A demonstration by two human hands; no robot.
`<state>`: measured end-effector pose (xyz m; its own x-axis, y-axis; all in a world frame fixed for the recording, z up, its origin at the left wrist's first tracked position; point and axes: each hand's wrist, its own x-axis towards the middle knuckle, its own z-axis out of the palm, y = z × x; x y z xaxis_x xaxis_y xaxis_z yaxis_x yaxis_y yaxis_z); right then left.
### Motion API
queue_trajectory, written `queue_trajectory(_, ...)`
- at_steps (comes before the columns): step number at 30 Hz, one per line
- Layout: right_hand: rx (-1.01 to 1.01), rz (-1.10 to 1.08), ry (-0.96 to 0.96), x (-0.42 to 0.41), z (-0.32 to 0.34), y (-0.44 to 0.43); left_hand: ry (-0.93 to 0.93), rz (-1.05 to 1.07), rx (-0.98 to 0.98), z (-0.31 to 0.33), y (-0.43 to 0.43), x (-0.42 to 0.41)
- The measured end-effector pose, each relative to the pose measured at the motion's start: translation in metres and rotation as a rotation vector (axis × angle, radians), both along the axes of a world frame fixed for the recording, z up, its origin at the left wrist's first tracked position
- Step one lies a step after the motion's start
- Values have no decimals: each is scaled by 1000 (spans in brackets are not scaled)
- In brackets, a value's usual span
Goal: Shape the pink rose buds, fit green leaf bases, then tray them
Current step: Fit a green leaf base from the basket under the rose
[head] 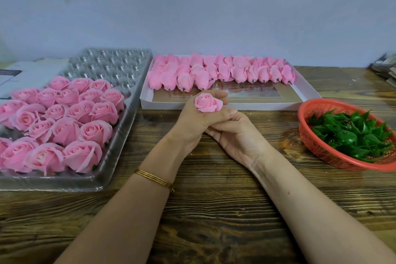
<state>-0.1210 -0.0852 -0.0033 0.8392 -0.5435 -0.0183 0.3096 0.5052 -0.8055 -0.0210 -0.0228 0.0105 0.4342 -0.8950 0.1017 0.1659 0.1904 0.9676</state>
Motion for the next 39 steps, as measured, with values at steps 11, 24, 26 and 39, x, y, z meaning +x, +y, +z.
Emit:
queue_trajectory(11, -43, -19, 42, -3, 3, -2, -197, -12, 93, 3, 6, 14)
queue_trajectory(24, -118, -164, 108, -2, 3, 3, -614, 172, 278, 19, 5, 13)
queue_trajectory(26, -141, -199, 130, -1, 2, 3, -678, 215, 291, 20, 4, 9)
queue_trajectory(39, -167, -137, 125, -2, 4, 3, -849, 312, 265, 17, 0, 2)
